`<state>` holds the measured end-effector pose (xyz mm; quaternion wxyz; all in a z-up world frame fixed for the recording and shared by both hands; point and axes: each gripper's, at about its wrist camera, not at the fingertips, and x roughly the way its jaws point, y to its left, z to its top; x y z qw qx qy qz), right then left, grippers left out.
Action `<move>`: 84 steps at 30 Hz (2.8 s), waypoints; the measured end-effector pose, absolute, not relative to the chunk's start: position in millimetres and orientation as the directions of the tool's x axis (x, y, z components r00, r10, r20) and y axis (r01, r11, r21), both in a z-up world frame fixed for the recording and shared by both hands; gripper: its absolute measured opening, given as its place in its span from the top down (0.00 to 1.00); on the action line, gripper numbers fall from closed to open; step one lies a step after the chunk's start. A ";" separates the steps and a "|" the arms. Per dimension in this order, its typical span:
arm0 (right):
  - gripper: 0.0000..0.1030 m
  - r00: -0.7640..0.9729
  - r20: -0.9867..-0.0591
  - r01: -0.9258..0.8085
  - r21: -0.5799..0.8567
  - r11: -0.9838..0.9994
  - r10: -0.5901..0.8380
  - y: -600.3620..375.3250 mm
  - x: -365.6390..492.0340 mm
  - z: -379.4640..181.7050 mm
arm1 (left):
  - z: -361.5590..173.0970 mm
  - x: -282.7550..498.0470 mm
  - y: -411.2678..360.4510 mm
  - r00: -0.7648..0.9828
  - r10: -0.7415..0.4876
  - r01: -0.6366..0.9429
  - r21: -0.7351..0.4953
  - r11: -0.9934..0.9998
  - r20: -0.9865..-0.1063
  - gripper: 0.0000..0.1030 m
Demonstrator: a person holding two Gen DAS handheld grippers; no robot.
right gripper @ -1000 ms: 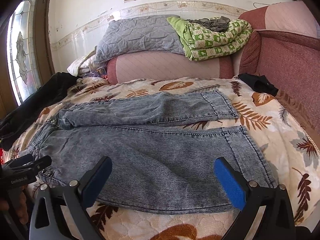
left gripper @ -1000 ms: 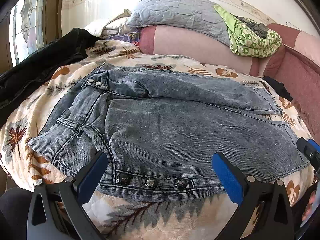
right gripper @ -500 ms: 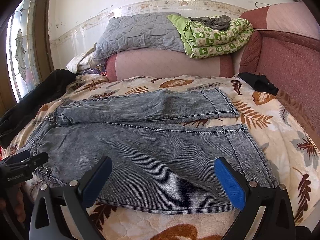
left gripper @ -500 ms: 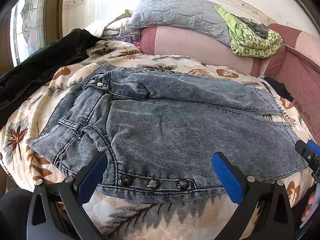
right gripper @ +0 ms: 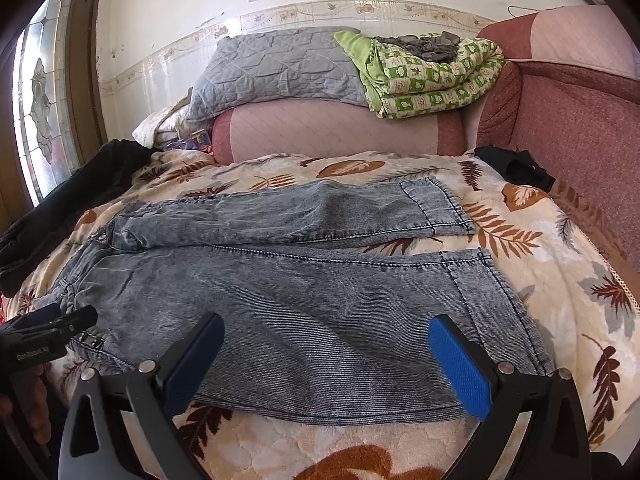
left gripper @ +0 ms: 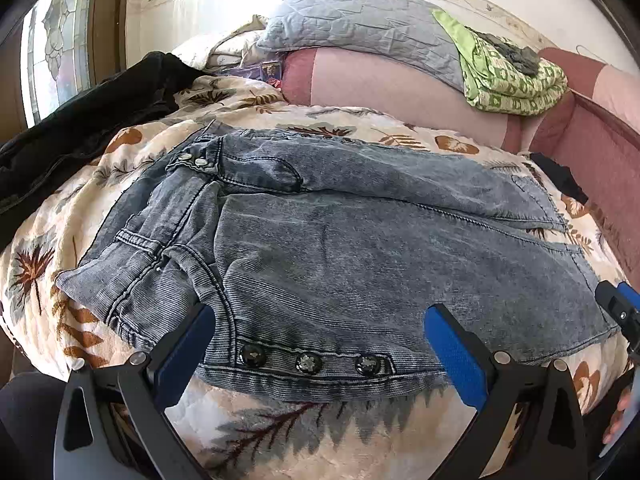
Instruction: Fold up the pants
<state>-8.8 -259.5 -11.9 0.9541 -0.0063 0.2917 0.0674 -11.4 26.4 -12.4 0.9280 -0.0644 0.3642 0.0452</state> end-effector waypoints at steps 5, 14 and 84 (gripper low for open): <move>0.00 0.817 -0.563 -0.124 0.034 0.992 0.122 -261.4 -8.4 -12.5 | -11.7 -12.1 27.1 0.732 0.041 -0.129 -0.080 0.988 -0.680 0.00; 0.00 0.813 -0.572 -0.102 0.037 0.994 0.105 -269.6 -11.0 -12.8 | -12.2 -11.8 31.1 0.723 0.018 -0.127 -0.107 0.986 -0.691 0.00; 0.35 0.530 -0.830 0.187 0.316 0.930 0.175 -440.2 128.8 -11.2 | 33.2 26.3 153.2 0.688 -0.033 -0.246 -0.276 0.929 -0.725 0.48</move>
